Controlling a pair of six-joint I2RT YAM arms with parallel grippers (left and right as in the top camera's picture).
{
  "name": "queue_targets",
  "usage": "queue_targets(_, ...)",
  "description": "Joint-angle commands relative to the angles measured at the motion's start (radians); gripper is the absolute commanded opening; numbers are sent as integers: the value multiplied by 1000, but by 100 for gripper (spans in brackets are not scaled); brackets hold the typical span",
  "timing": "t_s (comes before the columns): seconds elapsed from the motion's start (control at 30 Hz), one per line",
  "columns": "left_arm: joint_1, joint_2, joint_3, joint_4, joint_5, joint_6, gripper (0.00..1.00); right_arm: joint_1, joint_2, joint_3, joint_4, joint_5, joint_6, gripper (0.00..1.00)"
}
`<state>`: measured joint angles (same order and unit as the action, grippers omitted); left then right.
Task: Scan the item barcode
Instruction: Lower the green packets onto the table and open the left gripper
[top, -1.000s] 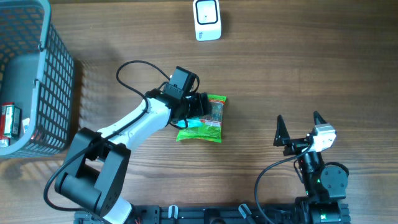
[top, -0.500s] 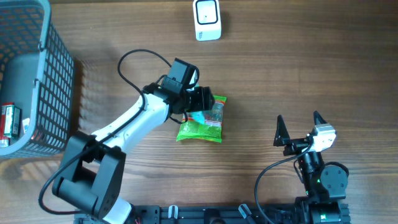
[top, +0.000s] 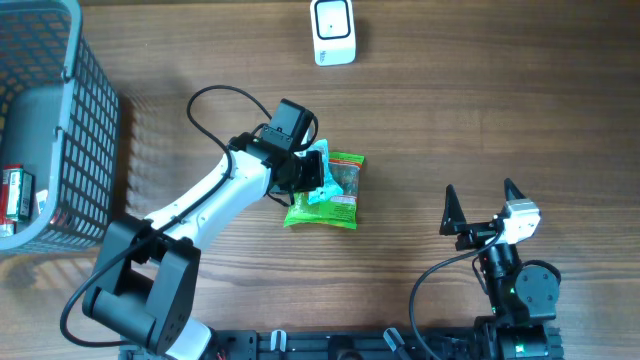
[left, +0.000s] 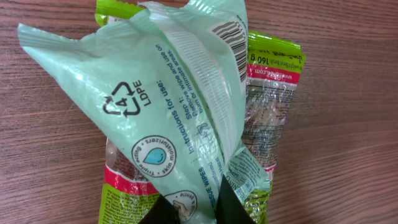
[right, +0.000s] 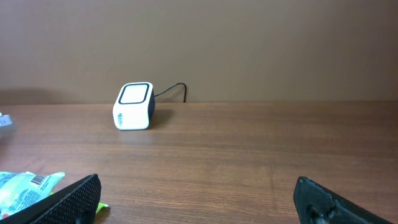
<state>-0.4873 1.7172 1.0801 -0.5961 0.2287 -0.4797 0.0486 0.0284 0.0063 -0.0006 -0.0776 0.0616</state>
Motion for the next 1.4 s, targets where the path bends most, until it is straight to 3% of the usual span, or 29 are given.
queue_targets(0.0,14,-35,27,7,-17,6,9,-3,1,-1,3,10,-9,100)
queue_targets(0.13,12,-89,40,8,5,5,4,-3,1,-1,3,10,-9,100)
queue_targets(0.3,21,-141,39,22,168,2,4,-3,1,-1,3,10,-8,99)
queue_targets(0.63,13,5,-37,10,145,32,4,-3,1,-1,3,10,-9,100)
queue_targets(0.7,14,11,-37,13,145,32,11,-3,1,-1,3,10,-9,100)
queue_targets(0.73,14,11,-37,12,145,35,28,-3,1,-1,3,10,-8,100)
queue_targets(0.77,15,9,-34,10,146,55,53,-3,1,-1,3,10,-9,100)
queue_targets(0.87,37,-18,23,-55,132,92,81,-3,1,-1,3,10,-9,100)
queue_targets(0.97,77,-72,157,-178,93,100,82,-3,1,-1,3,10,-9,100)
queue_targets(1.07,78,-100,201,-175,93,98,68,-3,1,-1,3,10,-9,100)
queue_targets(1.1,72,-104,201,-164,95,99,32,-3,1,-1,3,10,-8,100)
queue_targets(1.13,68,-104,200,-163,95,98,10,-3,1,-1,3,10,-9,100)
queue_targets(1.17,58,-93,196,-164,95,98,4,-3,1,-1,3,10,-9,100)
queue_targets(1.37,34,43,181,-160,80,99,5,-3,1,-1,3,10,-9,100)
